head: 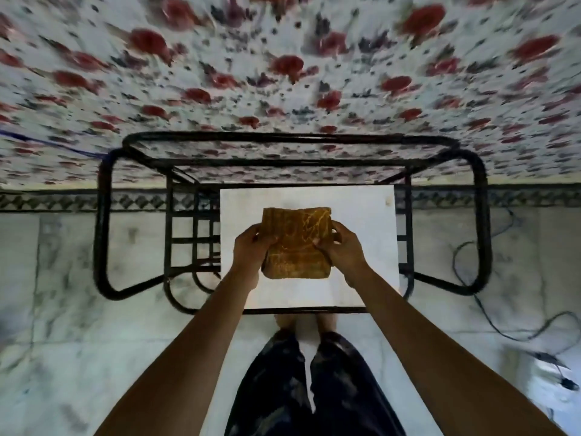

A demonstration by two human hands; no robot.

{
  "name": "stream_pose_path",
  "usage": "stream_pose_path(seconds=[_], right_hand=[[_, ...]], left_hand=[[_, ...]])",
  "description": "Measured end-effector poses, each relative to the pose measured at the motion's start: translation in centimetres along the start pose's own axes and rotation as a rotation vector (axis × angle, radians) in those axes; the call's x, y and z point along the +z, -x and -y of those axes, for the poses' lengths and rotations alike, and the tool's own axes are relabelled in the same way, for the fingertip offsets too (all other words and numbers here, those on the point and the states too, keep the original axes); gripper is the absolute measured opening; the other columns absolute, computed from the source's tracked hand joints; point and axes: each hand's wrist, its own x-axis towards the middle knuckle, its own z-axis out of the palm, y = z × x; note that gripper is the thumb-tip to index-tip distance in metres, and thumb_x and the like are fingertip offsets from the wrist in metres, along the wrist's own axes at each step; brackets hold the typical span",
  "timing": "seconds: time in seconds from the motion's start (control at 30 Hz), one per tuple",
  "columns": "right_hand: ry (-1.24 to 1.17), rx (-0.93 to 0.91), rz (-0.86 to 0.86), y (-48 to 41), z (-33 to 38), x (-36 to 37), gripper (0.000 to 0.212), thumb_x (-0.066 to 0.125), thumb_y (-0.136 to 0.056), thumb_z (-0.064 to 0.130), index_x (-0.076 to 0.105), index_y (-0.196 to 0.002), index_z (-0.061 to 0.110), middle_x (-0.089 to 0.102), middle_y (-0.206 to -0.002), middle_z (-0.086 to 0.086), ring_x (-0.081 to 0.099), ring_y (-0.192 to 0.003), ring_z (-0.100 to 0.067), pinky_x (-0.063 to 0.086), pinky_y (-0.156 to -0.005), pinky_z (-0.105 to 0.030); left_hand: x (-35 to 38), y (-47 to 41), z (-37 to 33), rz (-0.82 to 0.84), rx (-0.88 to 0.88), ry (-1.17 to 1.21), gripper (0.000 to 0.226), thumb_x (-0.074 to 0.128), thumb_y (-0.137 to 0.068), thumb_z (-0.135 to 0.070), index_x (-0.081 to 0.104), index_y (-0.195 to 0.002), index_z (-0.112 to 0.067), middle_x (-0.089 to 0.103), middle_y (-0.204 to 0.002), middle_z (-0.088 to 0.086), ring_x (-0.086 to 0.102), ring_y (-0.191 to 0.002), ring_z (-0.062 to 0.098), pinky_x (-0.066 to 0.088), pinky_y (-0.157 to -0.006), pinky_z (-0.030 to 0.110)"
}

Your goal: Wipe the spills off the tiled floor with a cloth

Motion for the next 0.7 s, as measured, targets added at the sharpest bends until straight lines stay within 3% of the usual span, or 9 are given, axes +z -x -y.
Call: stream_pose_path(seconds=[0.13,0.3,0.4,0.5,0.7], right_hand=[[0.076,-0.042,-0.029,-1.6,-1.4,-0.2,0.05,0.067,-0.085,0.02,0.051,-0.131,0.013,0.059,-0.123,-0.007,0.055,-0.111,-0.026,0.047,-0.097,-0.039],[0.275,-0.16,-0.073,-2.2,-2.2,0.1,0.042,0.063,-0.086,0.016,0.051,-0.126,0.012,0.063,-0.114,-0.01,0.058,-0.103,-0.028,0.044,-0.083,-0.031],[0.381,-0.162,-0.102,-1.8,-2.0,0.3,0.044,0.062,-0.085,0.016,0.048,-0.127,0.012,0.059,-0.113,-0.013,0.057,-0.104,-0.03,0.046,-0.083,-0.034],[0.357,-0.145,-0.081,-0.4,-1.3,0.1,0.054,0.057,-0.089,0.023,0.036,-0.138,0.014,0.051,-0.127,-0.012,0.054,-0.113,-0.03,0.047,-0.091,-0.041],[0.445,-0.259,-0.011,7.6,2.7,-2.8,0.052,0.049,-0.095,0.022,0.031,-0.143,0.011,0.041,-0.143,-0.012,0.042,-0.128,-0.028,0.035,-0.101,-0.033]], left_hand=[[1.1,-2.1,1.8,-0.045,0.063,-0.142,0.028,0.062,-0.087,-0.017,0.063,-0.114,-0.014,0.065,-0.107,0.007,0.061,-0.098,0.026,0.053,-0.081,0.036],[1.8,-1.8,2.2,-0.147,0.218,-0.419,0.036,0.062,-0.085,-0.02,0.058,-0.12,-0.017,0.066,-0.109,0.008,0.061,-0.1,0.028,0.052,-0.087,0.043],[2.1,-1.5,2.0,-0.188,0.211,-0.569,0.038,0.061,-0.084,-0.025,0.055,-0.122,-0.018,0.065,-0.112,0.008,0.061,-0.102,0.029,0.052,-0.084,0.043],[1.7,-1.0,1.4,-0.161,0.163,-0.575,0.044,0.062,-0.084,-0.031,0.052,-0.125,-0.019,0.061,-0.119,0.009,0.059,-0.107,0.029,0.051,-0.085,0.041],[-1.0,5.8,-2.3,-0.102,0.217,-0.544,0.052,0.066,-0.084,-0.023,0.048,-0.133,-0.015,0.052,-0.134,0.009,0.051,-0.121,0.025,0.044,-0.099,0.038]])
